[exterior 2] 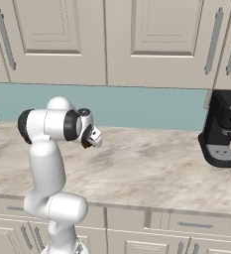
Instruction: Place the beer on the top shelf of the fridge to keep it out of children's reach, and place the mango and sweet potato on lower shelves for easy access.
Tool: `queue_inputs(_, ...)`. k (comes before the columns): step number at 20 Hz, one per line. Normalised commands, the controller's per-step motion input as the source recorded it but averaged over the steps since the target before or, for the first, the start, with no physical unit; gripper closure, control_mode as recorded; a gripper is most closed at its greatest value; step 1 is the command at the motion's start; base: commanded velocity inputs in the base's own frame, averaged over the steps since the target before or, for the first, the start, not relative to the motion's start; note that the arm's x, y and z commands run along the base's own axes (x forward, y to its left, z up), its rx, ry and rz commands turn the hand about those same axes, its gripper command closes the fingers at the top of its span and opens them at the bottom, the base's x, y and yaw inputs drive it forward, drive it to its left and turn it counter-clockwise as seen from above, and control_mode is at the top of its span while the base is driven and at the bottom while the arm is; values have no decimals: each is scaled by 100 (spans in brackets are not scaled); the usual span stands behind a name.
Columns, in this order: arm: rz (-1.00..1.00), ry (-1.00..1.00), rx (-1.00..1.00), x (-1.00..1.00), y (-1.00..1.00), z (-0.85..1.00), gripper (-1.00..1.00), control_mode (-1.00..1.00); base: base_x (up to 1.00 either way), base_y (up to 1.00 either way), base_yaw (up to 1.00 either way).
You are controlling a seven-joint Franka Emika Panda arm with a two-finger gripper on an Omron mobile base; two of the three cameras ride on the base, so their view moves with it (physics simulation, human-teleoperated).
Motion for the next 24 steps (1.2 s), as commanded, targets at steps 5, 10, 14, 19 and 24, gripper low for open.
queue_inputs(5, -2, 6, 0, 19, 0, -28, 100, -100, 0, 0, 0)
queue_inputs(10, -3, 13, 0, 3, 0, -44, 100, -100, 0, 0, 0)
queue_inputs(14, -1, 17, -1, -7, 0, -43, 100, -100, 0, 0, 0)
queue_inputs(19, -1, 9, -1, -65, -10, -22, 100, -100, 0, 0, 0)
queue_inputs(24, -1, -3, 0, -100, -51, -15, 100, -100, 0, 0, 0)
